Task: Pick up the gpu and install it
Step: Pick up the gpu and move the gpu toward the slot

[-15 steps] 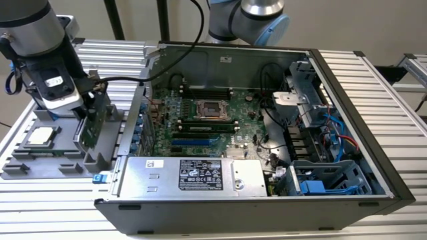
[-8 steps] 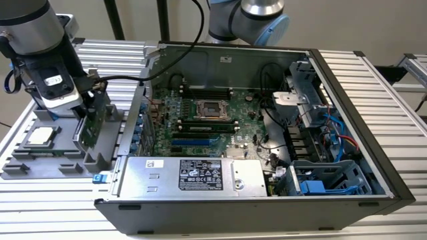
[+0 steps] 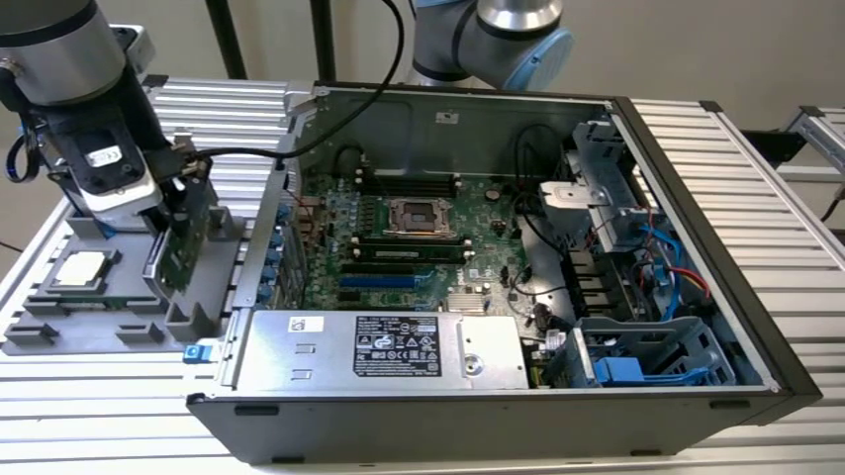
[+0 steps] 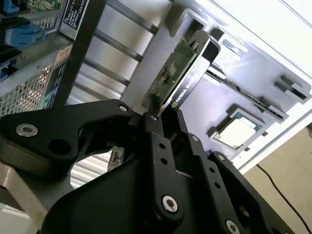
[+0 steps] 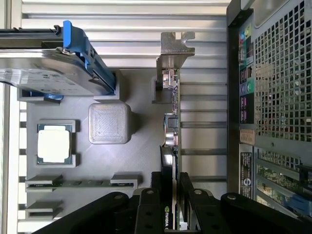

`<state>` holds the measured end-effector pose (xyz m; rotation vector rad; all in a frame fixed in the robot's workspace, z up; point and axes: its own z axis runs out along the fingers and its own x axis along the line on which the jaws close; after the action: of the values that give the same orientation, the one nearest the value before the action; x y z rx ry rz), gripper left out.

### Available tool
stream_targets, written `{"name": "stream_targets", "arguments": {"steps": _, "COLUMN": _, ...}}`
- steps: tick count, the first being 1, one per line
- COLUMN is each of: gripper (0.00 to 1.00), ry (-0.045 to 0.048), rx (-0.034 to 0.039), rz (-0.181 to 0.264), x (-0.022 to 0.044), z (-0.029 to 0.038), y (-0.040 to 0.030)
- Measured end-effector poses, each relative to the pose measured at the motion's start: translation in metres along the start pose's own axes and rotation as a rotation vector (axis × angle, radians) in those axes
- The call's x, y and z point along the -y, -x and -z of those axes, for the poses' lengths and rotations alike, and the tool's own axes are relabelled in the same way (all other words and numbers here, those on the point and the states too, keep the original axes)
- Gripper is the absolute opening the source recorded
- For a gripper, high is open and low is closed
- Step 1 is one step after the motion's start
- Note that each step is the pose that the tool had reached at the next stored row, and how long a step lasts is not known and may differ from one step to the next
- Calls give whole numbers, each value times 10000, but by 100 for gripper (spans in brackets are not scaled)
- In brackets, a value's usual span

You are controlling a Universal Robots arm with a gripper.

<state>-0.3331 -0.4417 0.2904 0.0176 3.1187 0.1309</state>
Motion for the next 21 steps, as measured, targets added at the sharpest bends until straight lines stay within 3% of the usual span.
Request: {"name": "stream_targets", "arguments": {"steps": 21, "gripper": 0, "ry": 1, "rx": 2, "rz": 0, "x": -8, "z": 90, "y": 2}}
